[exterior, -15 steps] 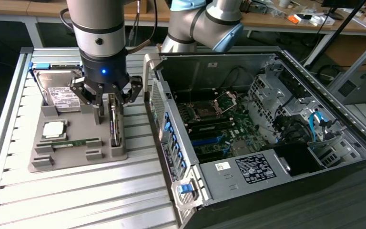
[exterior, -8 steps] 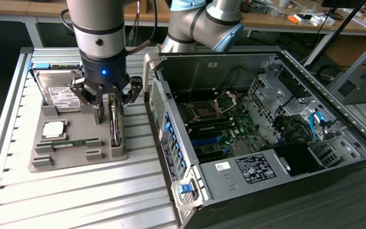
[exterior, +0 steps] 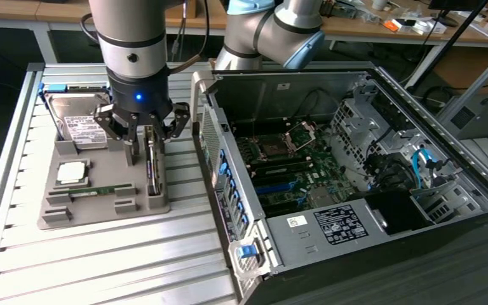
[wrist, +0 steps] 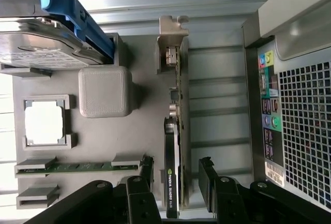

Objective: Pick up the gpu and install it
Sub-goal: 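Pick up the gpu and move the gpu toward the slot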

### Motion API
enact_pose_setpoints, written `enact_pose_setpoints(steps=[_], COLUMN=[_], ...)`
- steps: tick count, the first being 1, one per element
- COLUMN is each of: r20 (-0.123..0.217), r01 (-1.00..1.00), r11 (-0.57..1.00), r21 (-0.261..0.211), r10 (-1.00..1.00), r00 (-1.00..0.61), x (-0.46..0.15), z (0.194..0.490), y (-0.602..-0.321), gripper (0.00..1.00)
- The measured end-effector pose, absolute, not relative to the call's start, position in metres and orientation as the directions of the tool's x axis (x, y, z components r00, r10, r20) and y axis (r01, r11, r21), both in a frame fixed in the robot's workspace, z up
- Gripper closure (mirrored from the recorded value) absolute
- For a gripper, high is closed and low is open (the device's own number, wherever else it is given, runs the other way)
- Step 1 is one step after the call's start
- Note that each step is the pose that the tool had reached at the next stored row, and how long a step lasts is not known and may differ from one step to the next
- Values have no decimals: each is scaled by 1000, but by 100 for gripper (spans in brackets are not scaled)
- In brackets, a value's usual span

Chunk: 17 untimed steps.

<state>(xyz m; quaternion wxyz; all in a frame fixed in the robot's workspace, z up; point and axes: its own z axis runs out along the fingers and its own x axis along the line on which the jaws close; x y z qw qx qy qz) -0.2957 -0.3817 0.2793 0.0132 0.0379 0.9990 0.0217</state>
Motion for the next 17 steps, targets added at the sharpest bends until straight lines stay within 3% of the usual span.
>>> enact_pose_setpoints(steps=[17], r20=[-24], r01=[75], r11=[996], r21=[44], r10=[76], r00=[-997], x=[-296], z=[274], y=[-380], gripper=[52])
